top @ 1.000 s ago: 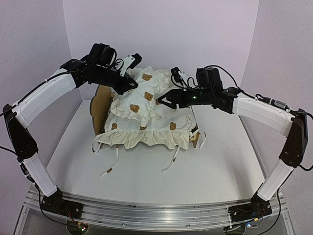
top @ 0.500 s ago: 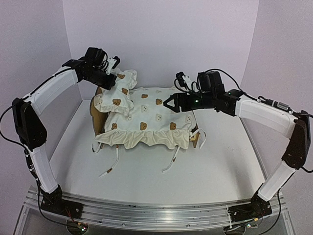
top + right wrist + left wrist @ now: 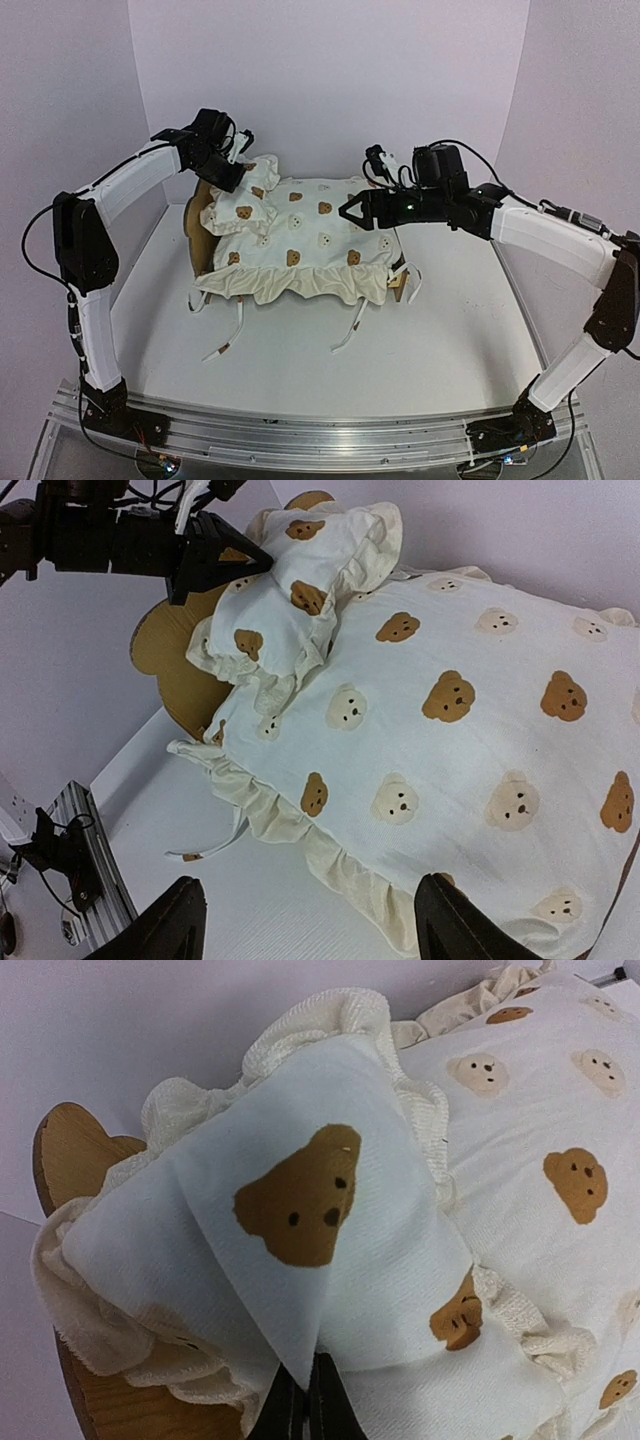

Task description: Set up the pet bed

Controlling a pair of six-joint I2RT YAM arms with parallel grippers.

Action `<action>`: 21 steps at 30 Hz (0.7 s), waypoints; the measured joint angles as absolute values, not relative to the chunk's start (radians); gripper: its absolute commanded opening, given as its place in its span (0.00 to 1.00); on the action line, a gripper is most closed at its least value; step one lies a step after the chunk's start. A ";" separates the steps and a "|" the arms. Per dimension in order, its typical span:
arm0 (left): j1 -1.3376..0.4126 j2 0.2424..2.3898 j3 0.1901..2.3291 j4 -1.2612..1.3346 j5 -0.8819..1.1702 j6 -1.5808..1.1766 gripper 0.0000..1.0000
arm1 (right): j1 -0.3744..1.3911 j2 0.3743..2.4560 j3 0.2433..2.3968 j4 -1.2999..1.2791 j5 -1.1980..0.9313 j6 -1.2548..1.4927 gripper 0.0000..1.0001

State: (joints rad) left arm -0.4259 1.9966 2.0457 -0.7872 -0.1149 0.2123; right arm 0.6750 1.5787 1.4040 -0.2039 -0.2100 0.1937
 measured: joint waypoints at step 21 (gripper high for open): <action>-0.426 1.849 2.009 -0.673 -0.146 0.392 0.70 | 0.559 1.467 1.305 -0.363 0.133 0.229 0.79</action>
